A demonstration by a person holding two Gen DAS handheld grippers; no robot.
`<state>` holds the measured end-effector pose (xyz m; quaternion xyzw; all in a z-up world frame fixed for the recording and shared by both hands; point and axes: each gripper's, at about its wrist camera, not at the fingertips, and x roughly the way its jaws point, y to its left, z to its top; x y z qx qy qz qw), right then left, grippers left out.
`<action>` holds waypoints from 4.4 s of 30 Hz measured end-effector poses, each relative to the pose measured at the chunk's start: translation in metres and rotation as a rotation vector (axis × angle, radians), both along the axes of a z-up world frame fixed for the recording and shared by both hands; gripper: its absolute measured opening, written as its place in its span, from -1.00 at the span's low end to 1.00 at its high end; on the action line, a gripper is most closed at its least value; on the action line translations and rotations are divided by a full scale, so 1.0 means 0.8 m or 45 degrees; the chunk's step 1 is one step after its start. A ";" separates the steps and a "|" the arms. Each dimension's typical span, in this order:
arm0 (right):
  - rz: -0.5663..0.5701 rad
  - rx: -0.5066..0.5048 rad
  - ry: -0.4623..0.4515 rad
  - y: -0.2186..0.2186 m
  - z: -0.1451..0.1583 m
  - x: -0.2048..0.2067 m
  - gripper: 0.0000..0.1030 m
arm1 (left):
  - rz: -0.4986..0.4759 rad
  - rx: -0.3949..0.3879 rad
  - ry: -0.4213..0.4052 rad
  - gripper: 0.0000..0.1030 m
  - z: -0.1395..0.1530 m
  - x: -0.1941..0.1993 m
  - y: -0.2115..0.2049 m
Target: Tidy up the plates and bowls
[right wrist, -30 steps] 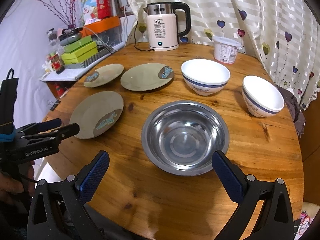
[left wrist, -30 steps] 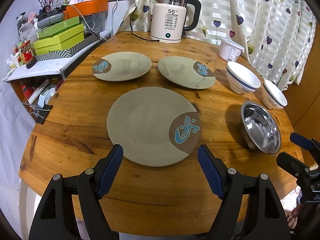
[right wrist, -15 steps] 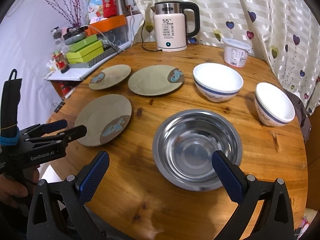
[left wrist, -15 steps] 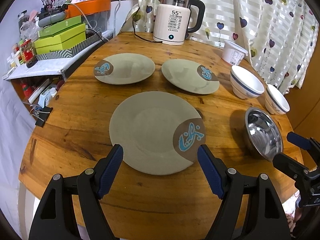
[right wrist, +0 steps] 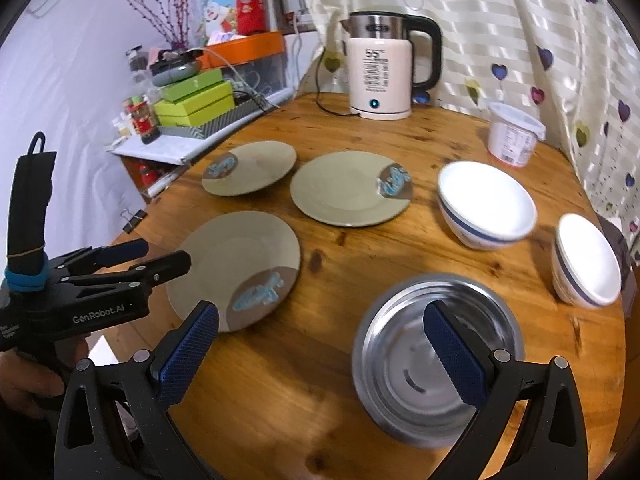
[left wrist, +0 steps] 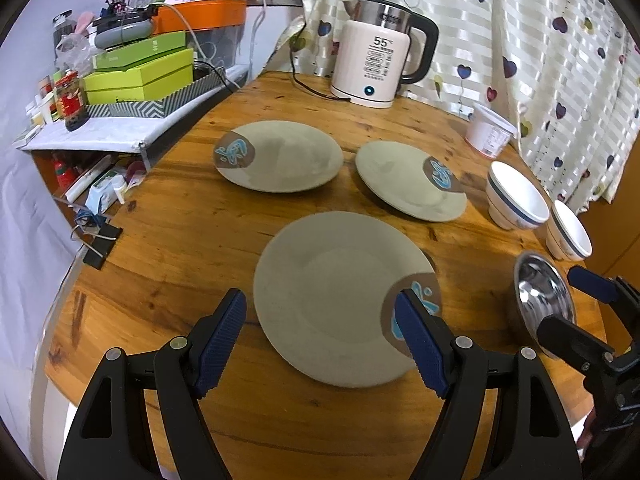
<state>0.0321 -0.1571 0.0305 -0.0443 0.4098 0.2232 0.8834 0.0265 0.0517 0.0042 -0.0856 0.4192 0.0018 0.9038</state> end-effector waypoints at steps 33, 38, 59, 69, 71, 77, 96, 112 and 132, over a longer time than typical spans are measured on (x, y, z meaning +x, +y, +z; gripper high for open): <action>0.142 -0.028 0.114 0.114 0.007 0.140 0.73 | 0.198 -0.126 -0.028 0.41 -0.005 0.077 0.103; 0.150 -0.039 0.161 0.134 -0.002 0.176 0.70 | 0.218 -0.168 -0.010 0.37 -0.018 0.098 0.116; 0.221 -0.056 0.326 0.208 -0.062 0.306 -0.12 | 0.265 -0.331 0.059 0.07 -0.058 0.165 0.153; 0.188 -0.061 0.333 0.215 -0.071 0.326 -0.13 | 0.259 -0.332 0.050 0.06 -0.057 0.175 0.154; 0.176 -0.054 0.347 0.213 -0.074 0.330 -0.13 | 0.257 -0.333 0.047 0.05 -0.058 0.174 0.155; 0.186 -0.052 0.384 0.216 -0.084 0.330 -0.36 | 0.236 -0.353 0.055 -0.15 -0.059 0.176 0.151; 0.182 -0.005 0.333 0.209 -0.051 0.302 -0.51 | 0.218 -0.282 -0.024 -0.20 -0.019 0.154 0.141; 0.123 0.040 0.252 0.157 -0.019 0.209 -0.51 | 0.114 -0.205 -0.091 -0.20 0.010 0.077 0.098; 0.022 0.021 0.270 0.098 -0.052 0.112 -0.51 | -0.009 -0.136 -0.012 -0.20 -0.018 0.018 0.044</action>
